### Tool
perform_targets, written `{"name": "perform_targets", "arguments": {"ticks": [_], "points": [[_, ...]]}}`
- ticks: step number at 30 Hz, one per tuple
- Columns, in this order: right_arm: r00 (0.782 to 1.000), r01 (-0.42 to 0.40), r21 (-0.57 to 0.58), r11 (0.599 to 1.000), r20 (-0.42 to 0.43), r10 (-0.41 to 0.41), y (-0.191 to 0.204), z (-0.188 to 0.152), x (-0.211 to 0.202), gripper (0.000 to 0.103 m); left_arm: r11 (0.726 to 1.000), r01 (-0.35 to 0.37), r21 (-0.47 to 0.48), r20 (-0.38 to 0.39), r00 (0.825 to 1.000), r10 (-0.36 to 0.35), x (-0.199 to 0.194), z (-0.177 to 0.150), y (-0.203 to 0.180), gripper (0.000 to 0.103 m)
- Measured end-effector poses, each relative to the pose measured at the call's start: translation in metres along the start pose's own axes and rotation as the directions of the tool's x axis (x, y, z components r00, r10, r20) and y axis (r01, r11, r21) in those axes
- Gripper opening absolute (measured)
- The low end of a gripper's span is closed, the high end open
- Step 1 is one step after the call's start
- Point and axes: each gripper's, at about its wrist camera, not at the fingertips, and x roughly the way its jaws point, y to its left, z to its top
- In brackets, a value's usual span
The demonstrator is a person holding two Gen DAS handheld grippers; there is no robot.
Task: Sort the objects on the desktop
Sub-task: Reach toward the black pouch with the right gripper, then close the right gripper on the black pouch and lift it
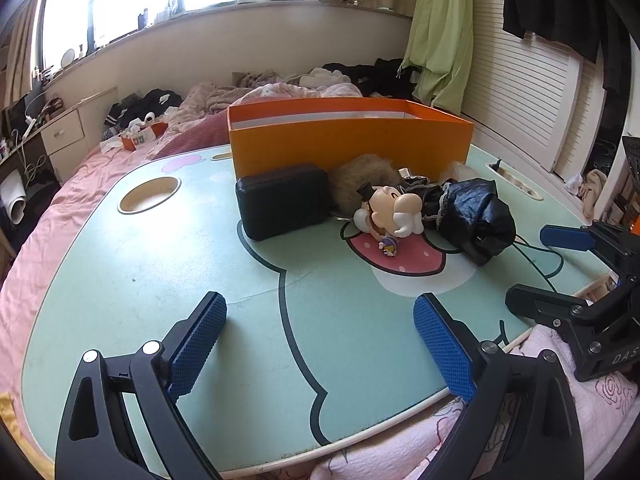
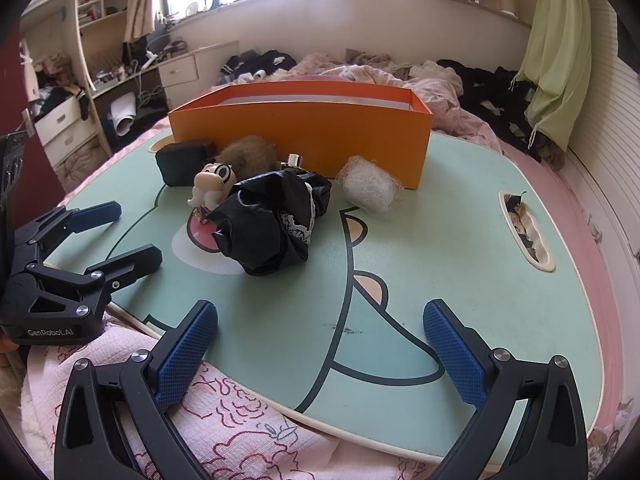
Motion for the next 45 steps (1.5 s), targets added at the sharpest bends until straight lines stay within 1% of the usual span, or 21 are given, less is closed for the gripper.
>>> {"name": "perform_targets", "arguments": {"ticks": [22,24,26,28,29,31,32,33,35,37,38,39,40,41,42,45], "points": [[1.000,-0.004,0.005,1.000,0.006,0.004,-0.001,0.000,-0.002,0.103,1.000,0.000,0.000,0.002,1.000,0.000,0.000,-0.001,-0.001,0.095],[0.999,-0.001,0.015,1.000,0.032,0.001,-0.003,0.004,-0.007,0.102,1.000,0.000,0.000,0.002,1.000,0.000,0.000,-0.001,-0.001,0.095],[0.997,-0.002,0.019,1.000,0.078,0.000,0.000,0.015,-0.017,0.102,1.000,0.001,0.000,0.004,1.000,-0.001,-0.001,-0.001,-0.001,0.095],[0.994,-0.029,0.014,0.999,0.107,0.027,0.005,0.027,-0.021,0.102,1.000,0.001,0.000,0.006,1.000,-0.001,-0.001,0.000,-0.002,0.095],[0.993,-0.047,0.003,0.999,0.112,0.046,0.008,0.034,-0.020,0.101,1.000,0.001,0.001,0.006,1.000,-0.001,-0.001,0.001,-0.003,0.095],[0.992,-0.067,-0.022,0.997,0.106,0.069,0.018,0.048,-0.013,0.096,1.000,0.003,0.000,0.006,1.000,-0.003,-0.001,0.001,-0.003,0.095],[0.993,-0.065,-0.029,0.997,0.098,0.068,0.021,0.052,-0.009,0.092,1.000,0.002,0.001,0.007,1.000,-0.002,-0.001,0.001,-0.003,0.095],[0.994,-0.061,-0.035,0.998,0.088,0.063,0.023,0.056,-0.005,0.090,1.000,0.002,0.001,0.007,1.000,-0.002,-0.001,0.001,-0.004,0.095],[0.996,-0.051,-0.039,0.998,0.066,0.054,0.026,0.063,0.006,0.089,1.000,0.002,0.000,0.008,1.000,-0.002,-0.001,0.001,-0.004,0.095],[0.997,-0.056,-0.024,0.998,0.055,0.058,0.023,0.066,0.013,0.085,1.000,0.001,0.000,0.008,1.000,-0.001,-0.001,0.001,-0.005,0.095],[0.997,-0.067,-0.013,0.998,0.042,0.068,0.021,0.068,0.017,0.072,1.000,0.002,0.000,0.008,1.000,-0.002,-0.001,0.000,-0.004,0.095],[0.996,-0.084,-0.008,0.996,0.028,0.084,0.020,0.068,0.020,0.050,1.000,0.003,0.000,0.008,1.000,-0.003,-0.001,0.000,-0.004,0.095],[0.994,-0.104,-0.001,0.995,0.011,0.104,0.018,0.068,0.023,0.040,1.000,0.003,0.000,0.008,1.000,-0.003,-0.001,0.001,-0.004,0.095],[0.994,-0.114,0.010,0.993,0.007,0.113,0.016,0.067,0.025,0.035,1.000,0.003,0.000,0.008,1.000,-0.003,-0.001,0.000,-0.004,0.095],[0.992,-0.123,0.019,0.992,0.020,0.123,0.014,0.064,0.023,0.032,1.000,0.003,0.000,0.008,1.000,-0.003,-0.001,0.000,-0.004,0.095],[0.984,-0.157,0.041,0.987,0.093,0.153,0.009,0.055,0.008,0.029,1.000,0.003,0.000,0.008,1.000,-0.003,-0.001,0.000,-0.004,0.095]]}}
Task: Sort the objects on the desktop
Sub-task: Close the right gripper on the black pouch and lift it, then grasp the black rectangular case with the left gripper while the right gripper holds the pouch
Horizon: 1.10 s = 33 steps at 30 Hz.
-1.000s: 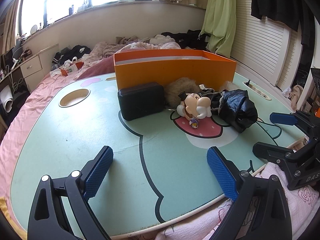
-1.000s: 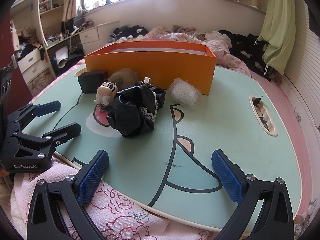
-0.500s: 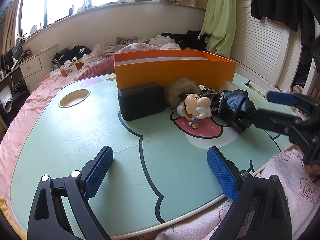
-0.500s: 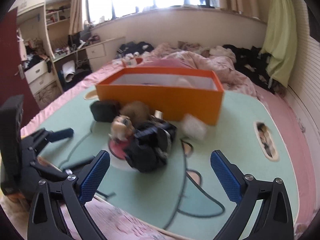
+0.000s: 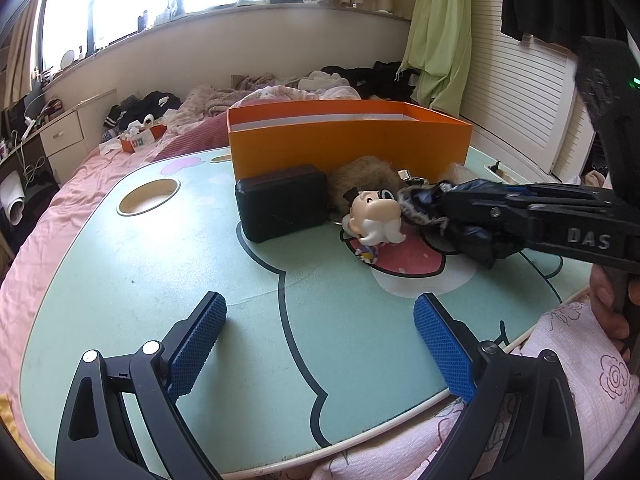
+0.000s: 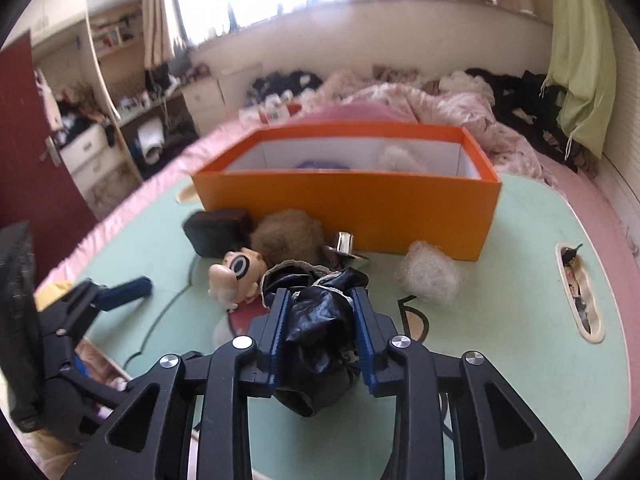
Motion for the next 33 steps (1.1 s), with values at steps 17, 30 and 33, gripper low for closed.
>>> {"name": "perform_targets", "arguments": {"ticks": [17,30,33], "points": [[0.987,-0.025,0.088,0.996,0.162,0.010,-0.013,-0.016,-0.039,0.029,0.974,0.050,-0.222,-0.015,0.998,-0.055,0.004,0.051,0.046,0.095],[0.986,-0.032,0.099,0.995,0.164,0.016,-0.013,-0.019,-0.039,0.029,0.970,0.008,-0.242,-0.143,0.989,-0.044,0.059,0.081,0.041,0.064],[0.986,-0.031,0.098,0.995,0.166,0.014,-0.012,-0.019,-0.040,0.029,0.975,0.001,-0.223,-0.136,0.990,-0.032,0.056,0.077,0.041,0.064]]}}
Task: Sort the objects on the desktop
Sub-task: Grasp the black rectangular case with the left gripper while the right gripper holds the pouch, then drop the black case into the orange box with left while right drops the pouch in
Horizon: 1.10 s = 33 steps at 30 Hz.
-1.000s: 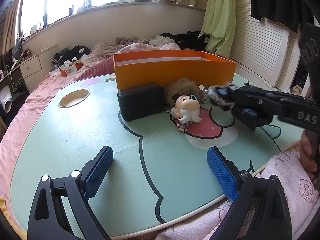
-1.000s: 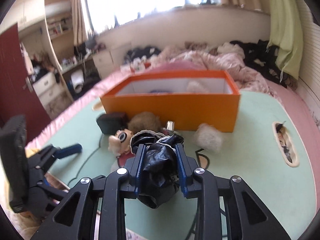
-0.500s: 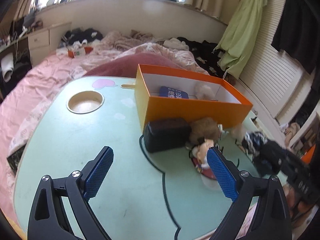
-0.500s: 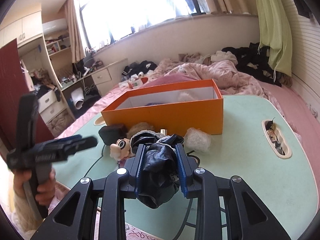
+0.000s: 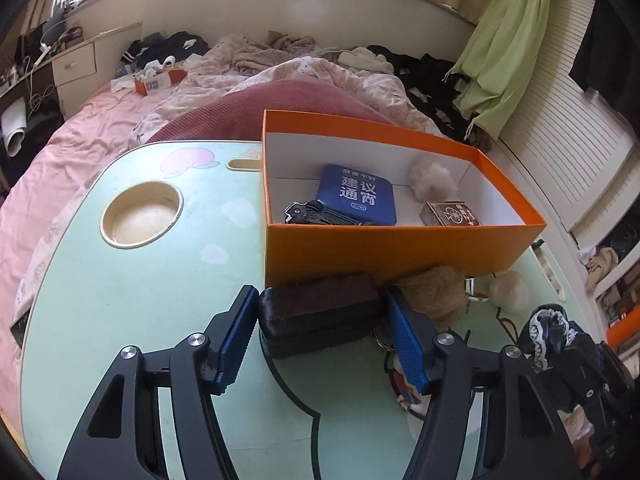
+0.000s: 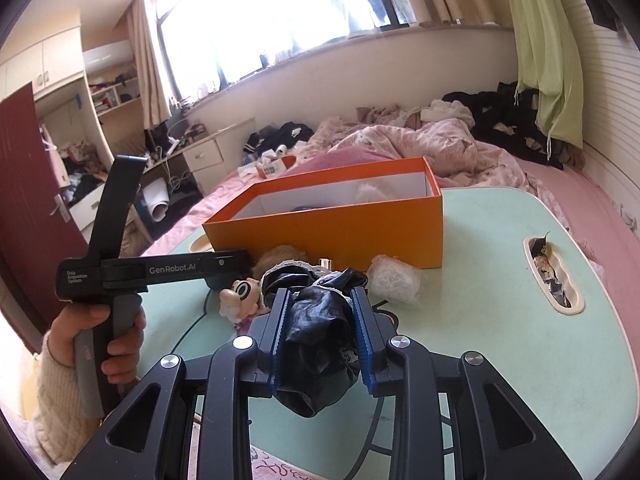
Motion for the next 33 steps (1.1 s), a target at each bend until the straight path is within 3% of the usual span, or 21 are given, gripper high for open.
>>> {"name": "perform_targets", "arguments": {"ticks": [4,8,13,17,20,23,25,26,27,33], "points": [[1.000,-0.001,0.001,1.000,0.014,0.001,0.000,0.000,-0.003,0.029,0.999,0.036,-0.009,0.008,0.999,-0.036,-0.006,-0.002,0.005,0.064],[0.999,0.014,-0.022,1.000,0.050,-0.013,0.002,0.014,-0.010,0.029,0.998,0.066,-0.001,0.099,0.993,-0.066,-0.039,0.001,0.005,0.064],[0.996,0.057,-0.064,0.996,0.075,-0.052,0.005,0.054,0.008,0.029,0.993,0.108,0.042,0.190,0.975,-0.114,-0.068,0.038,-0.013,0.064],[0.997,0.070,-0.039,0.997,0.037,-0.068,-0.001,0.088,0.049,0.029,0.994,0.110,0.015,0.154,0.982,-0.111,-0.038,0.072,-0.020,0.064],[0.993,0.118,-0.043,0.992,-0.005,-0.119,-0.008,0.099,0.081,0.030,0.995,0.096,0.030,0.090,0.991,-0.098,-0.008,0.077,-0.024,0.064],[0.991,0.126,-0.001,0.992,-0.052,-0.126,-0.017,0.095,0.096,0.034,0.994,0.104,0.026,0.029,0.994,-0.105,0.011,0.069,-0.023,0.064],[0.994,0.100,0.035,0.994,-0.041,-0.099,-0.022,0.092,0.091,0.047,0.989,0.146,0.012,0.021,0.989,-0.147,0.010,0.066,-0.017,0.066],[0.995,0.096,0.051,0.994,-0.027,-0.095,-0.023,0.090,0.087,0.064,0.988,0.154,0.008,0.033,0.988,-0.154,0.006,0.064,-0.015,0.067],[0.996,0.089,0.060,0.994,-0.005,-0.089,-0.025,0.090,0.082,0.069,0.988,0.156,0.003,0.052,0.986,-0.156,0.002,0.064,-0.013,0.071],[0.996,0.049,0.075,0.996,0.070,-0.054,-0.022,0.091,0.044,0.069,0.984,0.177,-0.010,0.163,0.971,-0.173,-0.045,0.055,0.002,0.081]]}}
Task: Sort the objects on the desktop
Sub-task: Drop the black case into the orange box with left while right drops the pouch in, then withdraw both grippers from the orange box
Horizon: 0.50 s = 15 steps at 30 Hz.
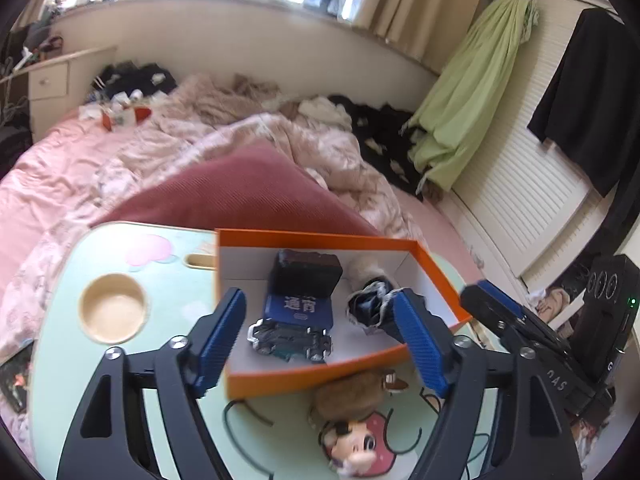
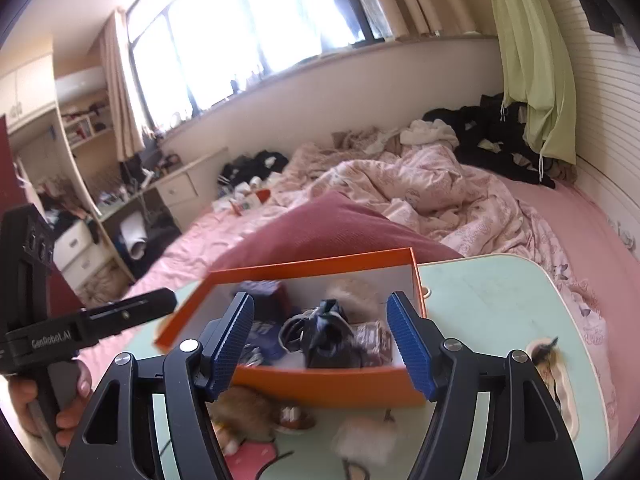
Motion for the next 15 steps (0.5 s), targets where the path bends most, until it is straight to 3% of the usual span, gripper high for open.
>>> {"name": "perform_targets", "arguments": {"ticks": [3,6,11,15], "points": [[1.000,-0.012,-0.020,1.000,0.000,0.012,0.006,-0.010,-0.020,0.073,0.997,-0.044,0.060,0.024,0.999,0.043,-0.021,-0.016,-0.007,0.081],[0.999,0.006,-0.071,0.997,-0.039,-0.009,0.015,-0.031,-0.037,0.074,0.987,-0.060,0.147,-0.020,0.998,0.064,-0.028,-0.042,-0.018,0.081],[0.986,0.048,-0.120,0.992,-0.156,-0.066,0.019,-0.068,-0.045,0.074,0.981,-0.077,0.178,-0.121,0.988,0.100,-0.024,-0.086,-0.022,0.081],[0.968,0.091,-0.156,0.984,-0.218,-0.124,0.021,-0.092,-0.038,0.080,0.971,-0.155,0.180,-0.125,0.976,0.179,-0.018,-0.111,-0.019,0.081]]}}
